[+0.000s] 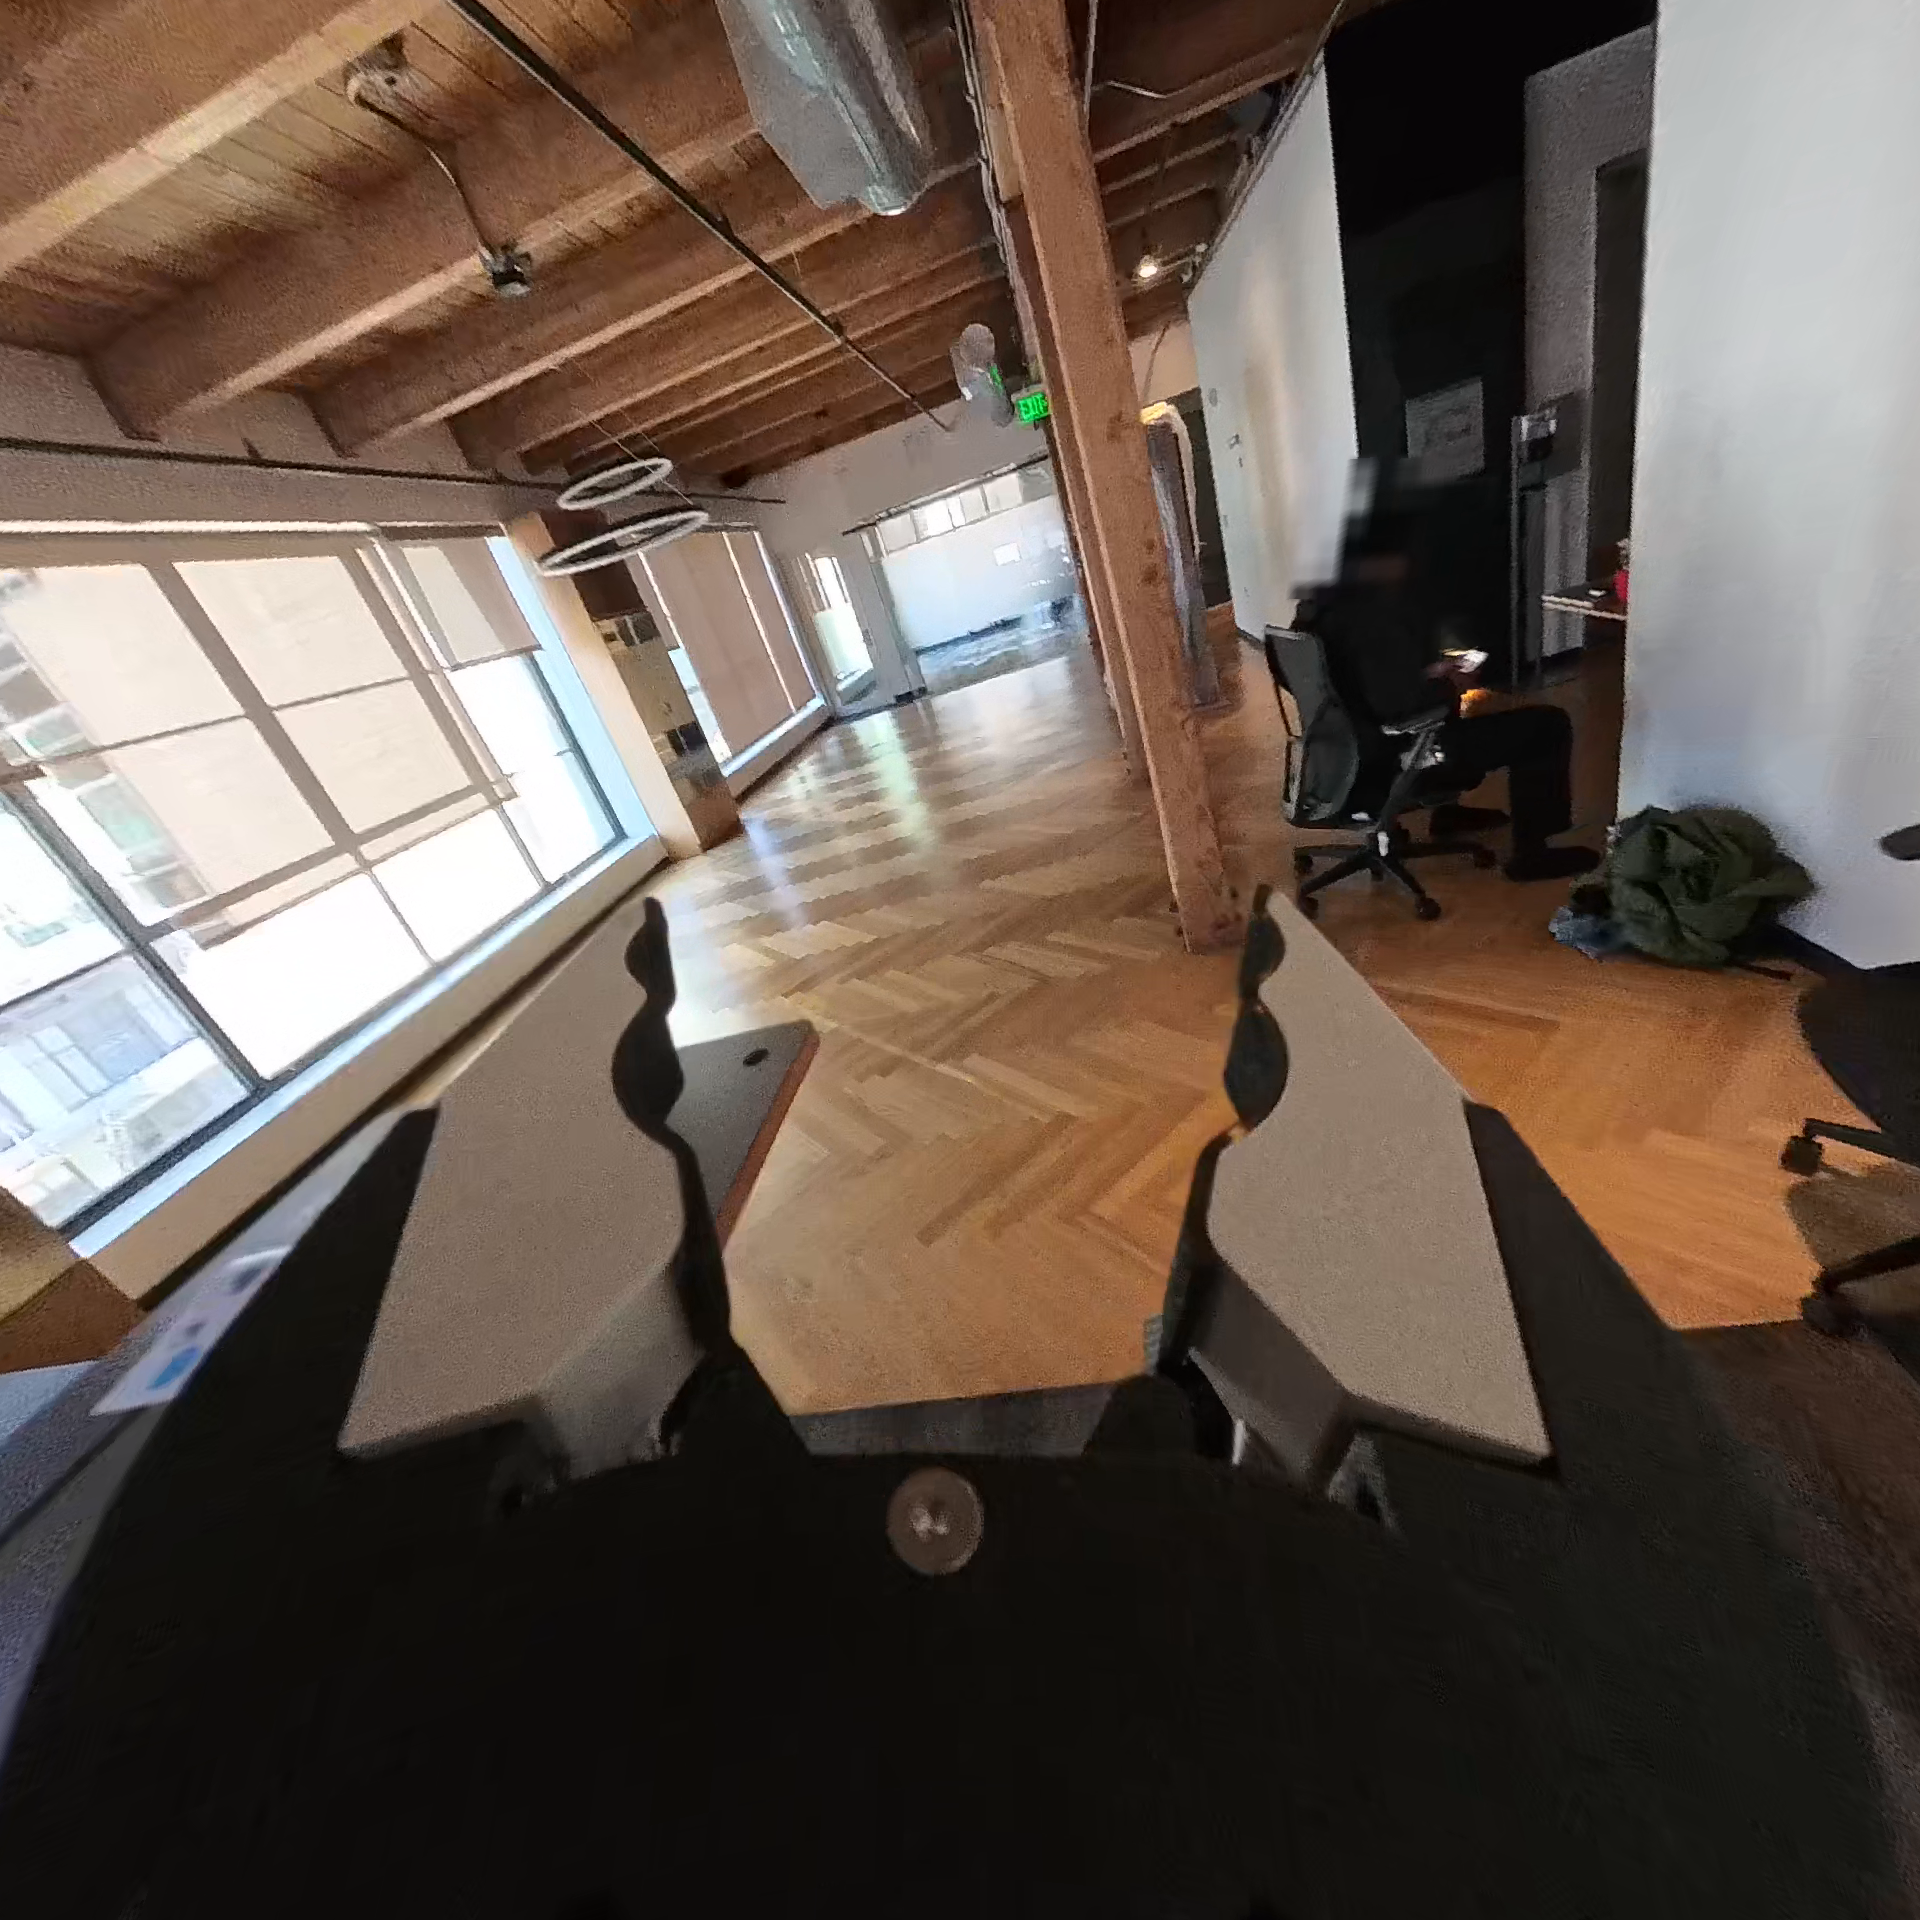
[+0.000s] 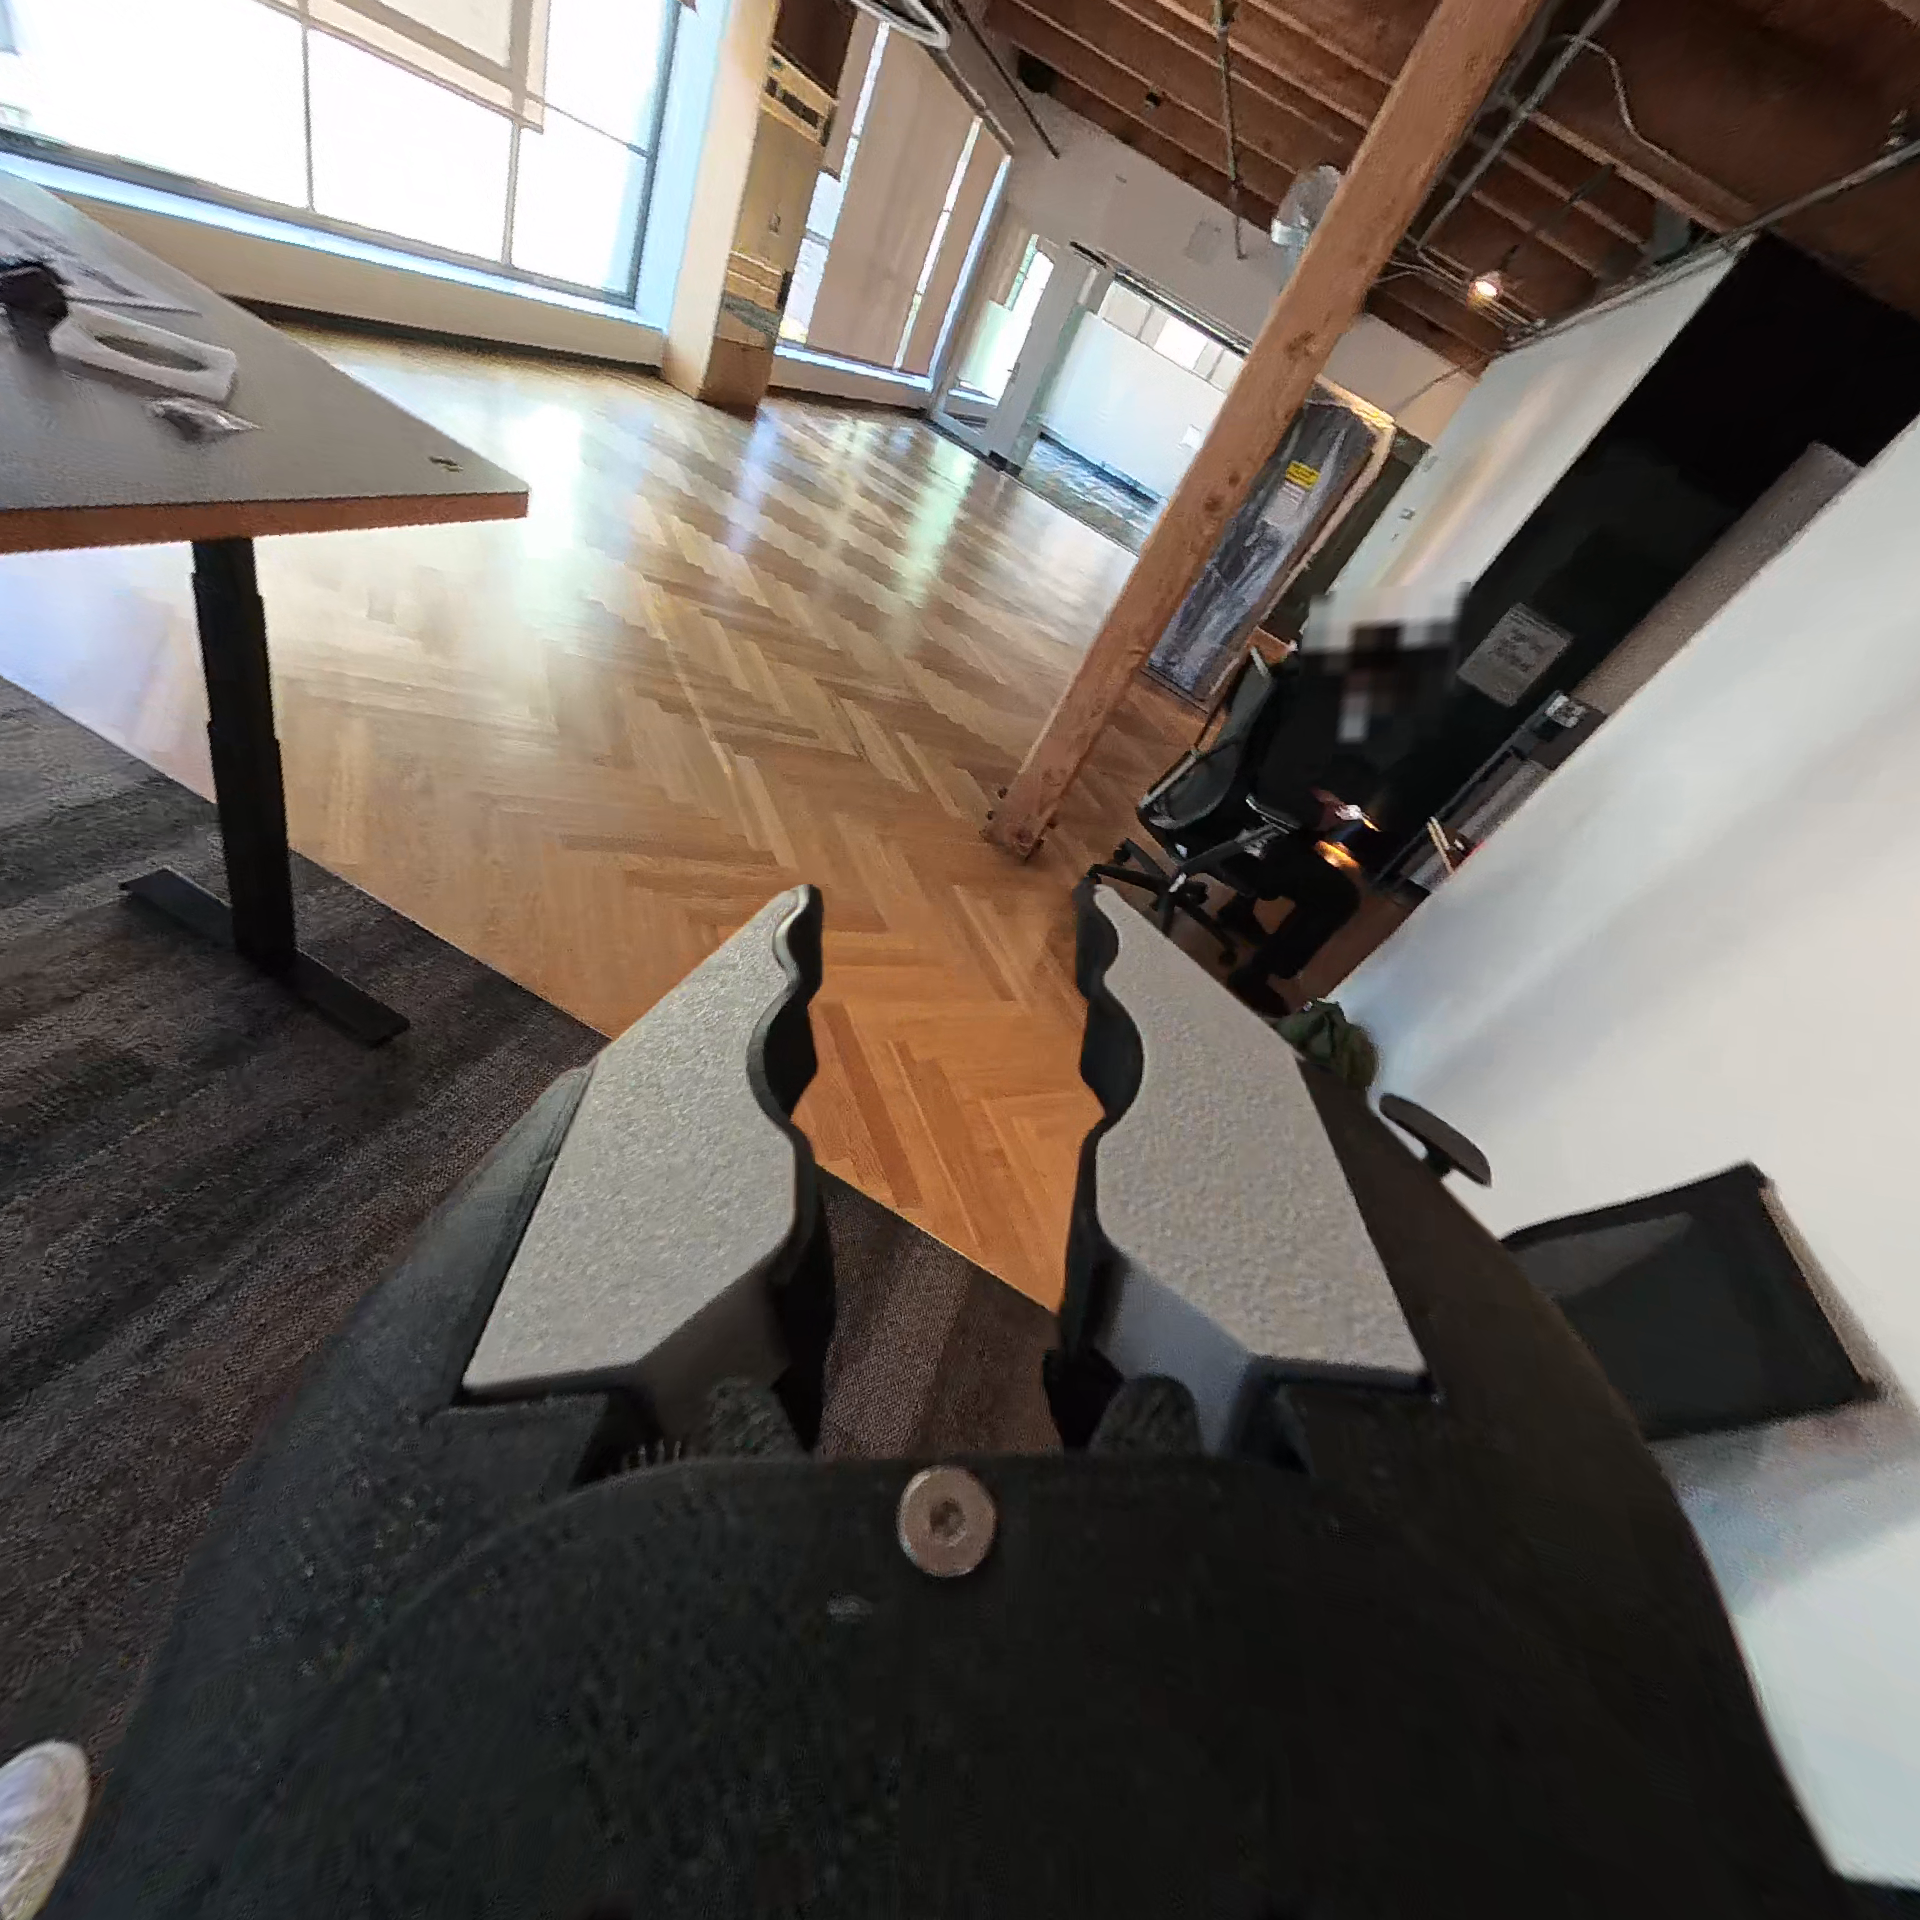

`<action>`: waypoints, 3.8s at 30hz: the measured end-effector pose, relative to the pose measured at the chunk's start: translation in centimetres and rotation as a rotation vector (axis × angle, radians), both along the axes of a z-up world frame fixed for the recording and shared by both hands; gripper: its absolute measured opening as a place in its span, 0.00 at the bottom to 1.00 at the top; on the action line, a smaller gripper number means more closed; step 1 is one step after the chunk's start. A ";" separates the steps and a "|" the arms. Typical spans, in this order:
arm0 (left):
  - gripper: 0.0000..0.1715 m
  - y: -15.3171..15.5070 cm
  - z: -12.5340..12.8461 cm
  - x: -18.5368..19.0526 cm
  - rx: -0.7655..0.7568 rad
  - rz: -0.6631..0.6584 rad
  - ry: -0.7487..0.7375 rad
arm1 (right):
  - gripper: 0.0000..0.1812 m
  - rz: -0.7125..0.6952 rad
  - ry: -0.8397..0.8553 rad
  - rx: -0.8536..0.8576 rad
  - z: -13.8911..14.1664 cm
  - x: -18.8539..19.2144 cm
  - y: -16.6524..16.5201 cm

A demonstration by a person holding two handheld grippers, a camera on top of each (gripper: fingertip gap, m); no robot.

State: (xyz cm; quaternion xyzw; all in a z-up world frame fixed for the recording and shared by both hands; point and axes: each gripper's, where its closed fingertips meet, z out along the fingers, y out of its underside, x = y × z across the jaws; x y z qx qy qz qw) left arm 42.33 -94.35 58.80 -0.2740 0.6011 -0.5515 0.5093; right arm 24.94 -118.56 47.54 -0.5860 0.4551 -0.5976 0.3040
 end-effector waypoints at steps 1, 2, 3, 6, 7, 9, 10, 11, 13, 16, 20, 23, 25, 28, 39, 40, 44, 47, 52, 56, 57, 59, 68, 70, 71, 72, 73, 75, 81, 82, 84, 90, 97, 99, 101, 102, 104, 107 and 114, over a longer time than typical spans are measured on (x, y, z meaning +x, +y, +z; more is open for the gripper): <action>0.62 0.3 -1.4 0.7 -0.008 -0.023 0.028 | 0.27 0.014 0.007 -0.019 0.2 1.5 0.4; 0.63 1.0 -3.4 1.5 -0.014 -0.044 0.063 | 0.30 0.020 0.002 -0.054 0.8 3.3 0.8; 0.62 2.1 -5.9 2.5 -0.014 -0.053 0.102 | 0.32 0.027 -0.025 -0.112 2.0 5.0 1.4; 0.63 7.6 -15.5 5.0 0.028 -0.011 0.214 | 0.29 0.004 -0.060 -0.305 5.1 9.6 3.2; 0.62 9.9 -19.0 5.4 0.041 0.015 0.246 | 0.30 -0.009 -0.031 -0.344 5.3 11.0 3.6; 0.61 14.4 -25.3 5.2 0.055 0.077 0.310 | 0.28 0.011 -0.003 -0.373 5.4 13.9 4.8; 0.60 16.6 -27.7 4.9 0.056 0.112 0.341 | 0.26 0.035 0.001 -0.366 5.2 15.5 5.4; 0.58 18.5 -29.4 4.7 0.049 0.141 0.368 | 0.26 0.061 0.009 -0.358 4.9 17.2 6.1; 0.58 21.5 -30.6 5.0 -0.020 0.183 0.395 | 0.26 0.114 0.020 -0.338 4.0 21.0 7.7; 0.57 24.8 -28.2 6.6 -0.126 0.212 0.339 | 0.26 0.224 0.028 -0.290 2.6 27.5 11.5; 0.54 29.3 -24.9 8.7 -0.080 0.313 0.223 | 0.26 0.329 0.017 -0.284 1.4 36.0 16.7; 0.55 32.2 -23.9 10.7 -0.060 0.393 0.236 | 0.27 0.416 0.045 -0.252 0.1 41.8 20.3; 0.53 32.9 -22.9 11.7 -0.089 0.397 0.204 | 0.27 0.445 0.062 -0.260 -1.1 45.3 21.8; 0.54 33.2 -22.8 12.5 -0.130 0.425 0.227 | 0.29 0.580 0.117 -0.184 -6.0 49.1 23.2; 0.37 32.1 -28.9 15.3 -0.271 0.664 0.296 | 0.20 0.879 0.429 0.174 -26.0 63.2 11.4; 0.35 31.1 -29.0 16.8 -0.285 0.661 0.283 | 0.16 0.962 0.386 0.192 -24.3 64.8 12.0; 0.27 26.5 -28.1 24.4 -0.432 0.592 0.232 | 0.13 1.199 0.327 0.130 -20.9 71.7 15.5; 0.19 21.8 -27.6 30.5 -0.456 0.439 0.302 | 0.13 1.417 0.442 0.108 -21.6 74.4 21.1; 0.27 20.6 -30.9 37.7 -0.313 0.551 0.502 | 0.16 1.676 0.509 -0.124 -22.9 77.9 30.2; 0.41 19.6 -33.7 44.6 -0.242 0.514 0.618 | 0.18 1.799 0.513 -0.205 -24.3 80.6 35.3; 0.43 19.9 -34.4 46.4 -0.195 0.507 0.643 | 0.19 1.811 0.500 -0.197 -24.6 81.4 36.3; 0.44 20.9 -35.4 50.7 -0.130 0.480 0.683 | 0.18 1.814 0.503 -0.122 -24.8 83.1 38.0; 0.45 25.7 -37.3 68.2 0.037 0.405 0.732 | 0.19 1.875 0.672 -0.175 -26.6 88.3 41.2; 0.39 26.5 -39.0 69.9 0.044 0.383 0.796 | 0.19 1.927 0.675 -0.181 -26.3 89.1 42.2; 0.40 27.0 -40.0 70.5 0.036 0.383 0.842 | 0.19 1.964 0.677 -0.173 -26.1 89.5 42.8; 0.41 27.7 -40.8 70.8 0.019 0.400 0.886 | 0.19 1.999 0.684 -0.163 -26.0 89.9 43.4; 0.41 28.1 -41.4 71.1 -0.010 0.413 0.922 | 0.19 2.022 0.709 -0.151 -26.0 90.3 44.1; 0.35 28.4 -41.8 71.3 -0.083 0.417 0.961 | 0.19 2.077 0.787 -0.140 -26.5 90.9 45.3; 0.00 29.0 -41.9 70.0 -0.111 0.457 0.959 | 0.19 2.193 1.002 -0.158 -27.9 91.4 48.0; 0.00 28.6 -41.9 69.7 -0.137 0.443 0.949 | 0.19 2.198 1.064 -0.146 -28.1 91.2 48.3; 0.00 28.2 -41.9 69.3 -0.197 0.438 0.930 | 0.20 2.208 1.197 -0.165 -28.8 90.7 48.6; 0.00 27.9 -41.1 68.5 -0.243 0.491 0.845 | 0.19 2.207 1.566 -0.008 -28.0 87.7 50.0; 0.00 27.7 -41.0 69.0 -0.204 0.611 0.845 | 0.17 2.057 1.749 -0.090 -28.6 85.9 50.5; 0.00 27.5 -40.8 69.5 -0.189 0.618 0.834 | 0.16 2.046 1.644 -0.171 -29.4 86.6 51.0; 0.00 27.6 -40.8 69.7 -0.166 0.637 0.825 | 0.09 2.059 1.634 -0.198 -29.5 86.8 51.0; 0.00 27.5 -40.8 69.8 -0.163 0.637 0.828 | 0.04 2.060 1.656 -0.216 -29.6 87.0 50.8; 0.00 27.4 -40.8 69.9 -0.169 0.632 0.830 | 0.00 2.070 1.672 -0.245 -29.8 87.3 50.5; 0.00 27.3 -41.0 70.1 -0.168 0.624 0.835 | 0.02 2.131 1.736 -0.192 -28.9 87.0 50.1; 0.00 27.2 -41.1 70.3 -0.162 0.599 0.843 | 0.00 2.148 1.744 -0.235 -29.9 87.9 50.1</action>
